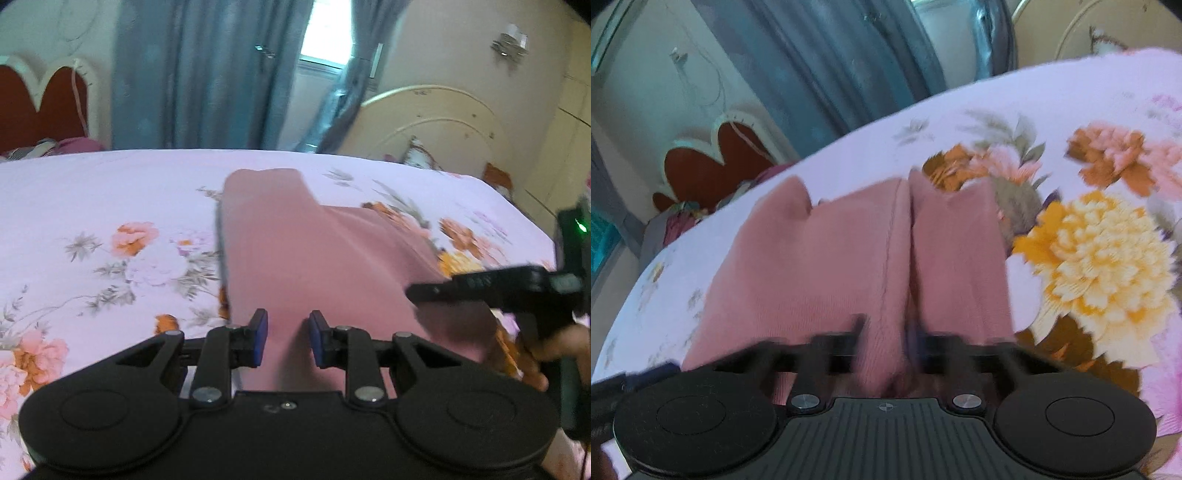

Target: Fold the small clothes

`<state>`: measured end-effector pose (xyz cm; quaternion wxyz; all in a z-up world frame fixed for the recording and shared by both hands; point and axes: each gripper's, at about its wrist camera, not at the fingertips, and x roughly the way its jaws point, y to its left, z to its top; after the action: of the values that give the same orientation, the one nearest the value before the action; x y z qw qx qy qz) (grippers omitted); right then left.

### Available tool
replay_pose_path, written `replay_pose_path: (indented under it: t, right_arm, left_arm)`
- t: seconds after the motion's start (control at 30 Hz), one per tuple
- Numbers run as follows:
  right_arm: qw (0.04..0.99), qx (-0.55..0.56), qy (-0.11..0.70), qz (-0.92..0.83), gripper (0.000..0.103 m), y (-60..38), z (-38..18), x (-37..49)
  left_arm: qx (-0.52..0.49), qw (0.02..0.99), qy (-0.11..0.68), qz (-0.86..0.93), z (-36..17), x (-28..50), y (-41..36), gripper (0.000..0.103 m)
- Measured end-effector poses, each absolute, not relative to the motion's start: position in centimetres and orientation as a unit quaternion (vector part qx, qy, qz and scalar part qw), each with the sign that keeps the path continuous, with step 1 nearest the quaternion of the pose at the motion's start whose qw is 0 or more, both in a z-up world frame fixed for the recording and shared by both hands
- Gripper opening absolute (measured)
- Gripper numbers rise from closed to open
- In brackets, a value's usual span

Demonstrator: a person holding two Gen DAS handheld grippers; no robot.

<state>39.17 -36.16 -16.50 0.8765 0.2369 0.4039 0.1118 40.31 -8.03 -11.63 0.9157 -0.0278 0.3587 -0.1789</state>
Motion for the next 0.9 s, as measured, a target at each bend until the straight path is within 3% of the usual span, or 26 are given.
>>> replay_pose_path:
  t: [0.3,0.47,0.6,0.7,0.77,0.9]
  right_arm:
    - [0.922,0.172,0.331,0.110,0.012,-37.1,-11.7,35.4]
    - [0.900,0.176,0.392,0.078,0.012,-38.6,-16.0,35.0]
    - [0.904,0.189,0.376,0.077,0.014,-38.7,-14.6,34.4]
    - [0.910,0.186,0.363,0.079,0.023,-39.2,-13.4,34.8]
    - [0.911,0.192,0.358,0.071,0.038,-39.4,-12.9,36.0]
    - [0.909,0.196,0.363,0.065,0.039,-39.6,-12.7,38.4]
  left_arm:
    - [-0.053,0.915,0.354,-0.187,-11.3,41.1,-8.5,0.029]
    - [-0.016,0.916,0.354,-0.189,-13.1,40.8,-10.5,0.033]
    - [-0.002,0.916,0.355,-0.189,-12.8,40.8,-10.7,0.035]
    - [-0.020,0.911,0.364,-0.192,-11.9,41.3,-9.9,0.036]
    - [-0.029,0.912,0.364,-0.187,-11.5,41.9,-9.5,0.037]
    - [-0.038,0.916,0.358,-0.176,-11.0,43.7,-9.2,0.038]
